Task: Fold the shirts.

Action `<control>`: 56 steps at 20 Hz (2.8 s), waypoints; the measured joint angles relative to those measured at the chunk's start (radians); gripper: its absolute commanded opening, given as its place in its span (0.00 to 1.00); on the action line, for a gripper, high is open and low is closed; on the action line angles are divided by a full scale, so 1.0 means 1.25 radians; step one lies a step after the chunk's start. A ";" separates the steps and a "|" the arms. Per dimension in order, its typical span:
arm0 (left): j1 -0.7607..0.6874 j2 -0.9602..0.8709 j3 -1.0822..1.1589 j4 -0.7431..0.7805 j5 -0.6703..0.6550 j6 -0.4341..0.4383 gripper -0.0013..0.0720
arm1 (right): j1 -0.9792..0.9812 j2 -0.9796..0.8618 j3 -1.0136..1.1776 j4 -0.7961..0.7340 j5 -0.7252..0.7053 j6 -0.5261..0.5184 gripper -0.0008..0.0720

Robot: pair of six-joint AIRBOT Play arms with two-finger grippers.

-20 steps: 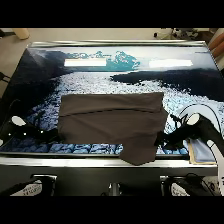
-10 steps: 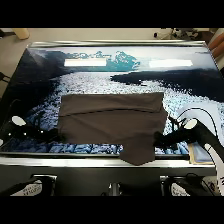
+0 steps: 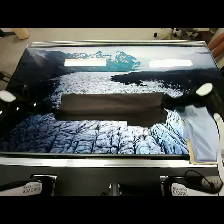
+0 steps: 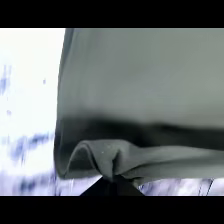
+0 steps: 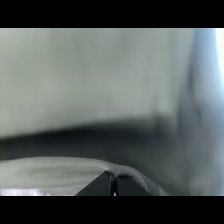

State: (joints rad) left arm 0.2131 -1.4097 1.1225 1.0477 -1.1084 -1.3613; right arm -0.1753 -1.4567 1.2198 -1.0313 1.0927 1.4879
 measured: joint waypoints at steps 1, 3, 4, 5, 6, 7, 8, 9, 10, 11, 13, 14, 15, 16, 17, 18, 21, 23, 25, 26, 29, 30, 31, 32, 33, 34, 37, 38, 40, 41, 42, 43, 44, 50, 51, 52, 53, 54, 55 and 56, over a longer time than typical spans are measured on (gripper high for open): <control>-0.006 -0.055 0.064 -0.005 -0.001 -0.010 0.05 | 0.000 -0.049 0.053 0.005 -0.014 0.006 0.05; -0.019 -0.163 0.183 -0.011 -0.011 -0.039 0.05 | 0.000 -0.135 0.134 0.014 -0.040 0.027 0.05; -0.025 -0.211 0.233 -0.013 -0.020 -0.052 0.06 | 0.000 -0.174 0.161 0.026 -0.054 0.035 0.05; -0.031 -0.259 0.279 -0.013 -0.029 -0.066 0.29 | 0.000 -0.204 0.180 0.042 -0.065 0.040 0.12; -0.036 -0.299 0.315 -0.012 -0.036 -0.079 0.72 | 0.000 -0.231 0.193 0.057 -0.075 0.046 0.42; -0.038 -0.327 0.342 -0.016 -0.040 -0.089 0.92 | -0.001 -0.253 0.203 0.070 -0.085 0.045 0.92; -0.040 -0.348 0.364 -0.020 -0.045 -0.098 0.92 | -0.004 -0.265 0.211 0.083 -0.085 0.037 0.98; -0.041 -0.361 0.380 -0.024 -0.055 -0.099 0.92 | -0.008 -0.269 0.217 0.089 -0.084 0.018 0.99; -0.038 -0.368 0.395 -0.029 -0.068 -0.100 0.92 | -0.013 -0.268 0.221 0.085 -0.070 0.003 0.99; -0.033 -0.368 0.406 -0.031 -0.076 -0.099 0.92 | -0.020 -0.265 0.223 0.054 -0.053 -0.005 0.99; -0.026 -0.357 0.419 -0.030 -0.097 -0.094 0.92 | -0.029 -0.264 0.226 -0.027 -0.006 -0.006 1.00; -0.027 -0.345 0.424 -0.034 -0.110 -0.090 0.92 | -0.027 -0.267 0.225 -0.051 0.029 -0.006 1.00; -0.030 -0.334 0.427 -0.038 -0.117 -0.089 0.92 | -0.023 -0.274 0.223 -0.067 0.057 -0.009 1.00; -0.035 -0.321 0.428 -0.038 -0.123 -0.087 0.92 | -0.016 -0.282 0.221 -0.077 0.070 -0.010 1.00; -0.042 -0.306 0.430 -0.037 -0.128 -0.085 0.92 | -0.008 -0.292 0.220 -0.082 0.082 -0.011 0.99; -0.051 -0.290 0.432 -0.038 -0.129 -0.084 0.92 | 0.003 -0.299 0.220 -0.081 0.087 -0.012 0.96; -0.090 -0.255 0.433 -0.042 -0.142 -0.083 0.67 | 0.035 -0.320 0.220 -0.066 0.099 -0.004 0.05; -0.131 -0.248 0.434 -0.045 -0.142 -0.082 0.13 | 0.047 -0.319 0.227 -0.062 0.107 0.002 0.05; -0.189 -0.255 0.432 -0.058 -0.122 -0.081 0.05 | 0.052 -0.288 0.245 -0.056 0.119 0.003 0.05; -0.224 -0.265 0.432 -0.062 -0.101 -0.081 0.05 | 0.052 -0.264 0.258 -0.045 0.119 0.003 0.05; -0.349 -0.323 0.431 -0.123 -0.010 -0.081 0.05 | 0.057 -0.173 0.285 -0.010 0.159 0.004 0.05; -0.394 -0.351 0.431 -0.157 0.025 -0.081 0.05 | 0.059 -0.142 0.290 0.000 0.173 0.005 0.05; -0.435 -0.377 0.431 -0.197 0.057 -0.081 0.05 | 0.058 -0.111 0.292 0.005 0.199 0.006 0.05; -0.477 -0.405 0.431 -0.248 0.090 -0.081 0.05 | 0.058 -0.075 0.296 0.014 0.223 0.007 0.05; -0.515 -0.430 0.431 -0.299 0.119 -0.082 0.05 | 0.058 -0.040 0.298 0.023 0.249 0.009 0.05; -0.555 -0.456 0.432 -0.356 0.150 -0.082 0.05 | 0.059 -0.011 0.299 0.023 0.276 0.012 0.05; -0.654 -0.519 0.432 -0.529 0.223 -0.050 0.05 | 0.059 0.070 0.302 0.029 0.323 0.019 0.05; -0.678 -0.535 0.432 -0.580 0.235 -0.032 0.05 | 0.059 0.087 0.302 0.029 0.327 0.023 0.05; -0.692 -0.544 0.432 -0.637 0.248 -0.001 0.05 | 0.059 0.106 0.302 0.035 0.324 0.033 0.05; -0.682 -0.536 0.432 -0.640 0.250 0.011 0.05 | 0.065 0.108 0.302 0.044 0.313 0.038 0.05; -0.664 -0.519 0.432 -0.628 0.249 0.018 0.05 | 0.078 0.107 0.302 0.056 0.301 0.039 0.05; -0.636 -0.492 0.432 -0.602 0.240 0.025 0.05 | 0.099 0.100 0.302 0.071 0.281 0.040 0.05; -0.603 -0.461 0.432 -0.567 0.227 0.029 0.05 | 0.125 0.087 0.302 0.080 0.257 0.043 0.05; -0.335 -0.179 0.432 -0.370 0.148 0.025 0.05 | 0.361 -0.112 0.302 0.202 0.020 0.039 0.65; -0.300 -0.132 0.432 -0.357 0.130 0.024 0.05 | 0.396 -0.157 0.302 0.244 -0.024 0.031 0.97; -0.267 -0.088 0.433 -0.347 0.123 0.024 0.05 | 0.425 -0.200 0.302 0.289 -0.061 0.016 0.98; -0.237 -0.045 0.433 -0.330 0.114 0.023 0.05 | 0.446 -0.238 0.302 0.338 -0.089 -0.001 0.98; -0.213 -0.010 0.433 -0.316 0.102 0.023 0.05 | 0.455 -0.263 0.302 0.378 -0.112 -0.014 0.97; -0.193 0.022 0.433 -0.301 0.086 0.023 0.05 | 0.454 -0.281 0.302 0.403 -0.117 -0.023 0.97; -0.175 0.049 0.433 -0.281 0.066 0.023 0.05 | 0.443 -0.289 0.302 0.413 -0.106 -0.027 0.97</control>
State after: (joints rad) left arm -0.0055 -1.3483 1.6634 0.6968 -1.0264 -1.3331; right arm 0.3786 -1.8175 1.5967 -0.5156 0.9604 1.4536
